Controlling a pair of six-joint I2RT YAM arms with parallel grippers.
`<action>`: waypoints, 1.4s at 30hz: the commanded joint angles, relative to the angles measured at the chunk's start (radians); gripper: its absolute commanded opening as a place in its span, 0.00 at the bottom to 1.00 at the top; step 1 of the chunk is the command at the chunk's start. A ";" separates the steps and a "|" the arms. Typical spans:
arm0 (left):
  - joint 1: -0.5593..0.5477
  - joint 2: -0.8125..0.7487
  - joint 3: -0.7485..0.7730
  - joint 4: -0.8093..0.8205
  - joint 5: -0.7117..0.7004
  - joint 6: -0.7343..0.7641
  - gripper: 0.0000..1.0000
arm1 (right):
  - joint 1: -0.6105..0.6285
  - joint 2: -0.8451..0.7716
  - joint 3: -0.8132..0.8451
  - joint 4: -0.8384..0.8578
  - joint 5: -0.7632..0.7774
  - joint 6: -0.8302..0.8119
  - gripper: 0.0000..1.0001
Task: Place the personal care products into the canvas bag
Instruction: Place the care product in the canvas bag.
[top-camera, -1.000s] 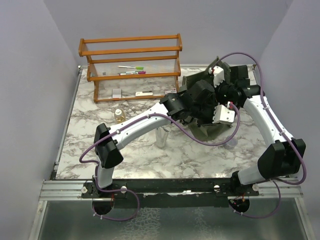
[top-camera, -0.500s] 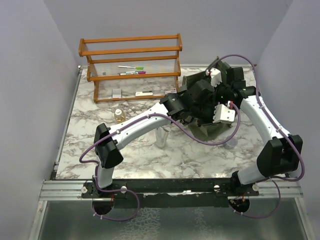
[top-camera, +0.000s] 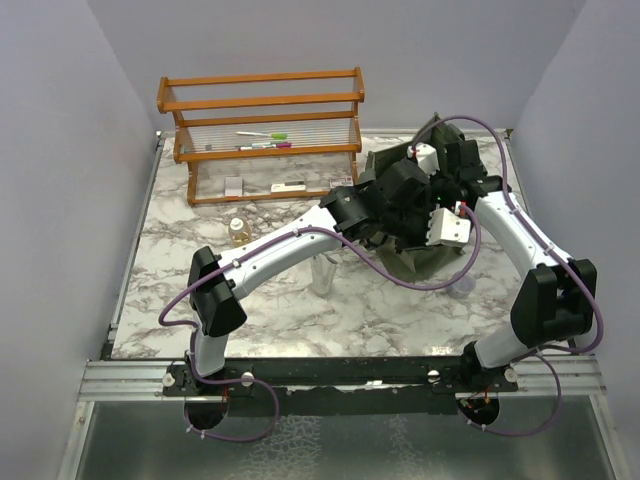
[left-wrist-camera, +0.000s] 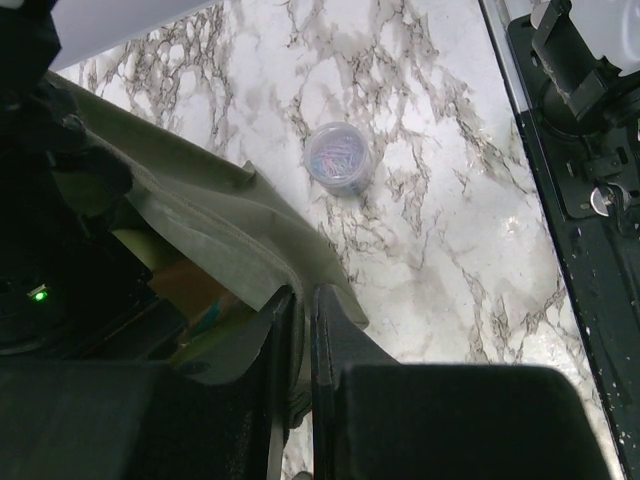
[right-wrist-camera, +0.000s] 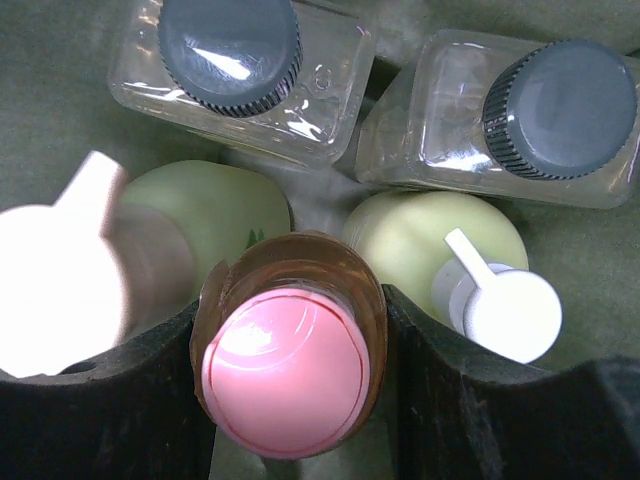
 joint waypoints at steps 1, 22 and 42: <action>0.000 -0.007 0.021 -0.023 -0.017 -0.015 0.05 | 0.007 0.001 0.006 0.136 0.014 -0.008 0.05; 0.000 -0.005 0.026 -0.010 -0.025 -0.041 0.05 | 0.007 0.042 -0.010 0.149 0.044 -0.028 0.19; 0.000 -0.019 0.011 -0.017 -0.027 -0.024 0.05 | 0.008 0.064 -0.037 0.136 0.020 -0.045 0.32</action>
